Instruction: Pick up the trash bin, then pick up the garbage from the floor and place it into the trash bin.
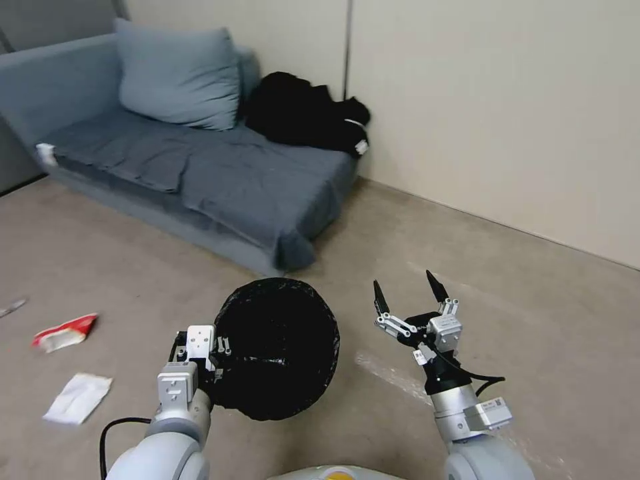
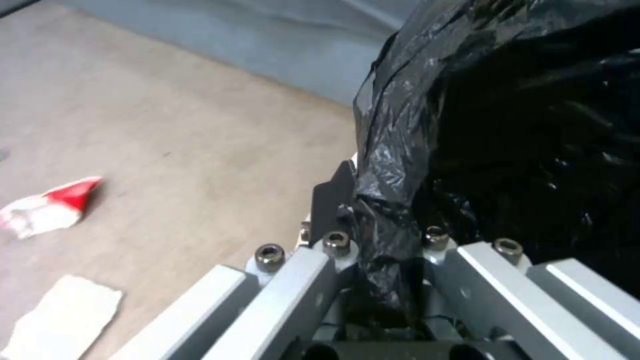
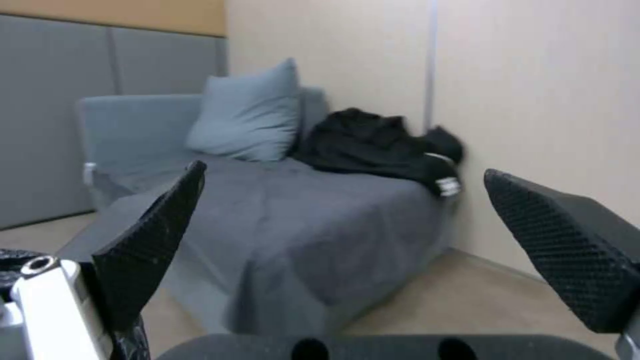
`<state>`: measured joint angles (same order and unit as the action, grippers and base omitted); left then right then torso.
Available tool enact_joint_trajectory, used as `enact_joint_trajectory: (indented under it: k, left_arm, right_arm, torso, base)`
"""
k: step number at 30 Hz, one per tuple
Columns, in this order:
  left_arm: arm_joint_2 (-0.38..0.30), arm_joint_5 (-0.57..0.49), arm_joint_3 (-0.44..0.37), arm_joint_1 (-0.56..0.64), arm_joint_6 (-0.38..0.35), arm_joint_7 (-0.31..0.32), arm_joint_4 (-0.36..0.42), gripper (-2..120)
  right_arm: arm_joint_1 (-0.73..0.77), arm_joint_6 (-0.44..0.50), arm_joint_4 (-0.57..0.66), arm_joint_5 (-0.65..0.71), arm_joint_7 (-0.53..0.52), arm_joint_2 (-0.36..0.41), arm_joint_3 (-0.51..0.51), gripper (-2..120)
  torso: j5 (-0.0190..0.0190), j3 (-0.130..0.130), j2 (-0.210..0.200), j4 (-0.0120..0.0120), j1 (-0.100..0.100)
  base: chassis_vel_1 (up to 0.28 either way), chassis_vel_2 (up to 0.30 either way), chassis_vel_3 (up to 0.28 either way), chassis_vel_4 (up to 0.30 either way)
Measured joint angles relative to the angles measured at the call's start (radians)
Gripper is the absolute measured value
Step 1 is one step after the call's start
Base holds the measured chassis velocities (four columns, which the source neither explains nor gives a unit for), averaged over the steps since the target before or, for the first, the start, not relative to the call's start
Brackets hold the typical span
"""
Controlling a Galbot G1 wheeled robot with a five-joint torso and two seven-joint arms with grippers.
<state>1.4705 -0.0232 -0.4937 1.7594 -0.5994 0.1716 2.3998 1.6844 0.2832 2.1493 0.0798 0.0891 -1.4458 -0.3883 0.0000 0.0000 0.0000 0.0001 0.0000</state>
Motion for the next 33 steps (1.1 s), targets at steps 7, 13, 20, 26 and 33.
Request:
enact_joint_trajectory:
  k: [7, 13, 20, 26, 33]
  left_arm:
    - [0.0, 0.001, 0.0, 0.001, -0.001, 0.0, 0.0, 1]
    - [0.001, 0.002, 0.002, 0.002, -0.001, -0.001, 0.0, 1]
    - [0.001, 0.003, 0.006, 0.003, -0.001, -0.001, 0.002, 1]
    - [0.001, 0.004, 0.007, 0.003, -0.001, -0.002, 0.005, 1]
    - [0.001, 0.004, 0.006, 0.003, -0.001, -0.002, 0.006, 1]
  right_arm:
    - [-0.007, 0.001, 0.001, 0.003, -0.001, 0.005, 0.0, 100]
    - [-0.009, 0.001, 0.005, 0.002, -0.001, 0.004, 0.0, 100]
    - [-0.008, -0.001, 0.012, 0.0, -0.001, 0.002, 0.001, 100]
    - [-0.007, -0.004, 0.015, -0.003, 0.0, 0.0, 0.001, 100]
    - [-0.009, -0.009, 0.022, -0.004, 0.003, 0.0, 0.001, 100]
  torso:
    - [0.0, 0.0, 0.0, 0.0, 0.0]
    - [0.0, 0.0, 0.0, -0.0003, 0.0]
    - [0.0, 0.0, 0.0, -0.0001, 0.0]
    - [0.0, 0.0, 0.0, -0.0001, 0.0]
    - [0.0, 0.0, 0.0, 0.0, 0.0]
  base:
    - [0.139, 0.119, 0.124, 0.124]
    - [0.115, 0.117, 0.127, 0.129]
    - [0.125, 0.124, 0.121, 0.127]
    - [0.121, 0.121, 0.13, 0.122]
    - [0.125, 0.134, 0.129, 0.121]
